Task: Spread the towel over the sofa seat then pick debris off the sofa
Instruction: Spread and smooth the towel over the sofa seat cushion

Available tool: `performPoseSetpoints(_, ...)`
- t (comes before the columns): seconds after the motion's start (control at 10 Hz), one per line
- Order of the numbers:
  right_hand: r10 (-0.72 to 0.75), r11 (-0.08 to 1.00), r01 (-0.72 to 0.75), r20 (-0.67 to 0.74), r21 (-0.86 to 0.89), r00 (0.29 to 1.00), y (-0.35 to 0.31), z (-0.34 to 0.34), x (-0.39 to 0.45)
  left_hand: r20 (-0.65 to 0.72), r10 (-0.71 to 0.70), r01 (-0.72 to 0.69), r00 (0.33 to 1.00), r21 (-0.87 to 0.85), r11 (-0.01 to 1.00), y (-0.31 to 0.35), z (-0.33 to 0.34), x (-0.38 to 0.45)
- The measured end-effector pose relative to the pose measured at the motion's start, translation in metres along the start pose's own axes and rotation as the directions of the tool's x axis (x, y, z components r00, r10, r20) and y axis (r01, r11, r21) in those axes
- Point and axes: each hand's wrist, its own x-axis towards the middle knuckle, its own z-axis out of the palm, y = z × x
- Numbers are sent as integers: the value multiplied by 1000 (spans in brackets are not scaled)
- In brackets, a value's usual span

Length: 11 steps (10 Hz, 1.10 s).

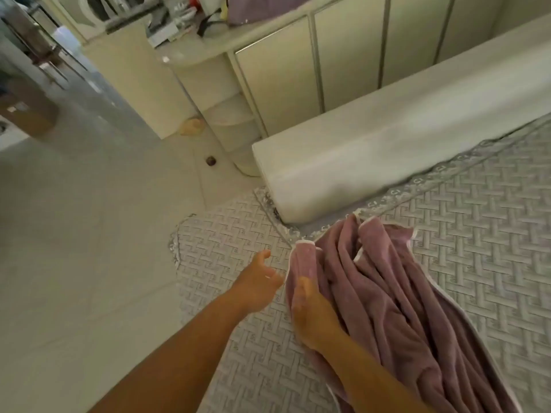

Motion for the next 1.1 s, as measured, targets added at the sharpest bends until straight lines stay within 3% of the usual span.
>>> performPoseSetpoints(0.1, 42, 993, -38, -29, 111, 999, 2, -2, 29, 18, -28, 27, 999, 34, 999, -10, 18, 32)
performPoseSetpoints(0.2, -81, 997, 81, -156, -4, 984, 21, 15, 67, 25, -86, 86, 996, 5, 996, -25, 33, 64)
performPoseSetpoints(0.4, 31, 998, -18, -203, 66, 979, 79, 44, 127, -20, -75, 76, 997, 19, 997, -59, 65, 124)
performPoseSetpoints(0.5, 129, 991, -131, -128, -6, 983, 78, 52, 133, -146, -84, 82, 986, -22, 996, -70, 80, 143)
performPoseSetpoints(0.7, 98, 993, -112, -280, -34, 955, 62, 58, 119, -245, -110, 58, 963, -210, 976, -79, 88, 145)
performPoseSetpoints(0.8, -23, 996, -7, -326, -89, 945, 47, 71, 100, -295, -118, 3, 948, -364, 932, -84, 70, 132)
performPoseSetpoints(1.0, -193, 953, 141, -181, -269, 964, -4, 100, 79, -425, -169, -14, 889, -396, 918, -101, 4, 108)
performPoseSetpoints(1.1, -223, 956, 208, -54, -206, 973, -25, 115, 72, -512, -169, -52, 842, -390, 919, -110, -22, 102)
